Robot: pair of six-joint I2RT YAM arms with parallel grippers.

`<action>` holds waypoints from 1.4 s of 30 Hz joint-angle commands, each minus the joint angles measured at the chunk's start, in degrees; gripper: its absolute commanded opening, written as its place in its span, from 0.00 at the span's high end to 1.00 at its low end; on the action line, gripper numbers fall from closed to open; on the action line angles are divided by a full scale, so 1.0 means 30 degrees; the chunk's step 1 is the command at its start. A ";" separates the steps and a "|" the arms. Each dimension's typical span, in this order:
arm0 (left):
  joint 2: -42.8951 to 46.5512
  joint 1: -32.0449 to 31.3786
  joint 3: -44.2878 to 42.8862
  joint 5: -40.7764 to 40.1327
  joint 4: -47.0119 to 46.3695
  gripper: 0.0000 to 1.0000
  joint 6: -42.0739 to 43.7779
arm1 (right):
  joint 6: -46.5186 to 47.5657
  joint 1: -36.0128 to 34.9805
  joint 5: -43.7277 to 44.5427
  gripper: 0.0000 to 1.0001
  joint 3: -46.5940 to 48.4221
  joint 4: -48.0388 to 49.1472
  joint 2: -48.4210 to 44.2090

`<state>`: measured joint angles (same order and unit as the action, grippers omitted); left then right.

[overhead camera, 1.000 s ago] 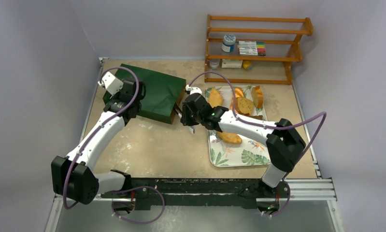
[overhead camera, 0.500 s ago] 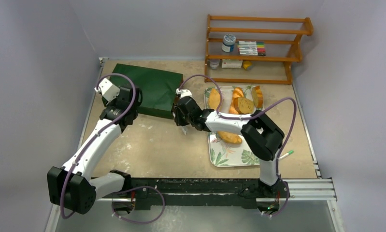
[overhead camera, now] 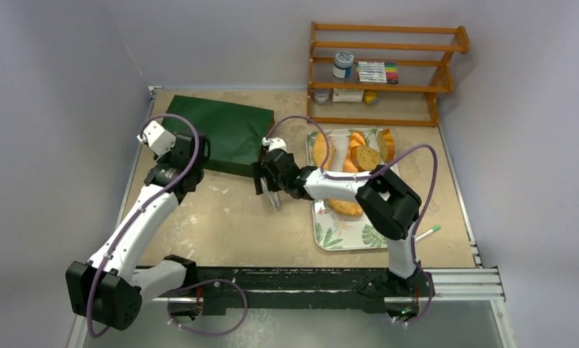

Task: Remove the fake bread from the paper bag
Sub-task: Place the clamp on the paper bag, then reset both arms

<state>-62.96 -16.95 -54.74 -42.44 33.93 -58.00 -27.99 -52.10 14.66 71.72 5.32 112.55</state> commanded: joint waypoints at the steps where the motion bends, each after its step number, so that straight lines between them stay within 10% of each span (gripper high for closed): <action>1: 0.0815 0.0114 -0.0217 -0.0499 0.0236 0.59 -0.0370 | 0.0182 -0.0433 0.1091 0.00 0.0209 -0.0901 -0.1660; 18: 0.1280 -0.0028 -0.5309 -0.1165 -0.1064 0.61 0.3498 | -0.0807 0.0565 1.2825 0.00 0.5114 -1.1036 -0.8794; 30: 0.0449 -0.4240 -0.3924 -0.4189 -0.3610 0.63 0.7423 | 0.0849 1.1053 1.1821 0.00 -0.1788 -0.8171 -1.7840; 42: 0.2666 -0.4809 -0.0411 -0.4712 -0.4914 0.64 0.8594 | -0.0243 1.1858 0.9473 0.00 -0.3592 -1.0688 -1.9772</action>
<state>-57.30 -31.20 -57.49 -54.02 23.53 -35.18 -26.92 -16.53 43.66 61.32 -24.58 54.59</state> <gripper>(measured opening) 0.363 0.998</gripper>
